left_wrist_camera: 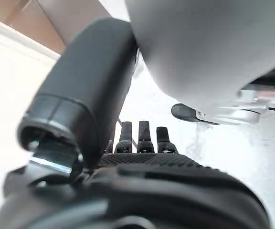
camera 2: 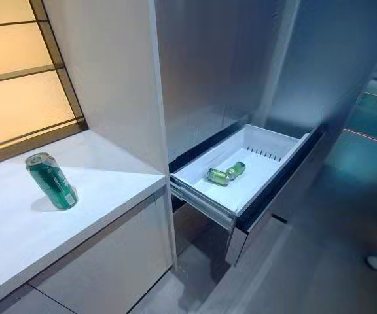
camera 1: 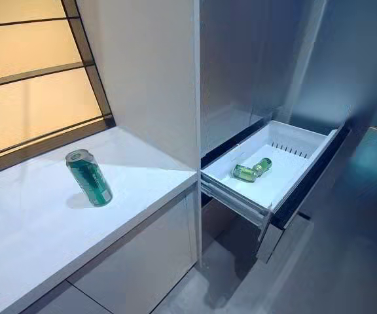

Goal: Put drinks into fridge and close the fridge

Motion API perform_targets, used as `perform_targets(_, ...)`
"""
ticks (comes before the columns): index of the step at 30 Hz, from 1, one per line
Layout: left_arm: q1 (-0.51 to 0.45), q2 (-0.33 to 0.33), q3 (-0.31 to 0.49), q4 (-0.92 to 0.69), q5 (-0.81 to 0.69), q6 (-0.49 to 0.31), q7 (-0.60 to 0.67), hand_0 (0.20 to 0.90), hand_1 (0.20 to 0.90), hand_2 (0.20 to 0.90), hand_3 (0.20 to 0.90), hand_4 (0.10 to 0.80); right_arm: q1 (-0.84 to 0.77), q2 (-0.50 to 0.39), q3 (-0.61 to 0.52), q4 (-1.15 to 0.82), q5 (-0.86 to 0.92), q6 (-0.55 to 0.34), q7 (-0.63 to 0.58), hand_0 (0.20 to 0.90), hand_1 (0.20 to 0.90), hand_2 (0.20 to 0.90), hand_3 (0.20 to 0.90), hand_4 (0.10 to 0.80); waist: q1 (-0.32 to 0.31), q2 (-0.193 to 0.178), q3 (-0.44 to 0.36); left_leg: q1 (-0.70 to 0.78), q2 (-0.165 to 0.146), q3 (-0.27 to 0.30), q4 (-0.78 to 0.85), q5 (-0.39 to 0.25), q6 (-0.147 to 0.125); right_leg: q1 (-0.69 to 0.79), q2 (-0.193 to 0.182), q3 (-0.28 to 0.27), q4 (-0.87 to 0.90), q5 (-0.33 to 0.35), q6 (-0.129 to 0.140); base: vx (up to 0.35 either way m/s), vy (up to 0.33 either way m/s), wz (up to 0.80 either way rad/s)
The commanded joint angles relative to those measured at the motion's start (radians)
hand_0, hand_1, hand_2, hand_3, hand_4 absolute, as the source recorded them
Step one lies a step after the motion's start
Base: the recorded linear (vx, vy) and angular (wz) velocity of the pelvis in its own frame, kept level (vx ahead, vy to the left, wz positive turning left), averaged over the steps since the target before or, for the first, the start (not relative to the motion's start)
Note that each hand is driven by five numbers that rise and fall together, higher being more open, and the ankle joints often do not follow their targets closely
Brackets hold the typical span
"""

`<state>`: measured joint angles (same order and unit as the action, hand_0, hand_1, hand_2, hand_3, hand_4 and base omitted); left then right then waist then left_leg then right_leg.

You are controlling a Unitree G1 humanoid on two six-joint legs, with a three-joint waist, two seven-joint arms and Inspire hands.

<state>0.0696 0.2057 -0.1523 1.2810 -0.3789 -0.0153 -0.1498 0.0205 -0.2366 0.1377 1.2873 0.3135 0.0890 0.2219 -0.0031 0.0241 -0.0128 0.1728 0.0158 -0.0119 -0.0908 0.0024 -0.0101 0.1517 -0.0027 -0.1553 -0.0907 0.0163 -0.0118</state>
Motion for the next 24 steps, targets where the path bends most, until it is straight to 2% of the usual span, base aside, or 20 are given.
perform_targets(1, -0.095, -0.019, -0.01, 0.02, -0.008, -0.058, -0.039, 0.9, 0.9, 0.9, 0.9, 0.8, -0.074, 0.03, -0.006, 0.07, 0.008, 0.002, 0.025, 0.9, 0.9, 0.9, 0.9, 0.8, 0.005, -0.013, 0.052, 0.021, -0.097, 0.029, 0.003, -0.108, 0.084, 0.05, 0.033, 0.014, 0.003, -0.094, -0.003, 0.0, 0.0, 0.0)
perform_targets(10, -0.092, -0.019, -0.005, 0.024, -0.018, -0.056, -0.048, 0.9, 0.9, 0.9, 0.9, 0.8, -0.072, 0.035, -0.008, 0.072, 0.014, -0.004, 0.021, 0.9, 0.9, 0.9, 0.9, 0.8, 0.005, -0.015, 0.055, 0.019, -0.097, 0.029, 0.003, -0.108, 0.083, 0.047, 0.035, 0.017, 0.003, -0.093, -0.003, 0.0, 0.0, 0.0)
perform_targets(14, -0.1, -0.014, -0.011, 0.012, 0.01, -0.104, -0.051, 0.9, 0.9, 0.9, 0.9, 0.8, -0.071, 0.036, -0.005, 0.058, 0.033, 0.0, 0.019, 0.9, 0.9, 0.9, 0.9, 0.8, -0.003, -0.016, 0.055, 0.018, -0.095, 0.036, 0.003, -0.109, 0.083, 0.046, 0.037, 0.025, 0.003, -0.091, -0.003, 0.0, 0.0, 0.0)
perform_targets(19, -0.12, -0.004, -0.068, -0.018, 0.148, -0.174, -0.027, 0.9, 0.9, 0.9, 0.9, 0.8, -0.067, 0.036, 0.003, 0.049, 0.045, 0.005, 0.018, 0.9, 0.9, 0.9, 0.9, 0.8, -0.016, -0.016, 0.054, 0.014, -0.092, 0.048, 0.003, -0.109, 0.083, 0.038, 0.041, 0.043, 0.003, -0.086, -0.002, 0.0, 0.0, 0.0)
perform_targets(24, -0.163, 0.012, -0.174, -0.073, 0.253, -0.221, -0.059, 0.9, 0.9, 0.9, 0.9, 0.8, -0.065, 0.028, 0.012, 0.032, 0.06, 0.008, 0.017, 0.9, 0.9, 0.9, 0.9, 0.8, -0.044, -0.009, 0.054, 0.012, -0.086, 0.079, 0.003, -0.113, 0.084, 0.027, 0.046, 0.074, 0.003, -0.08, 0.006, -0.009, -0.007, -0.08)
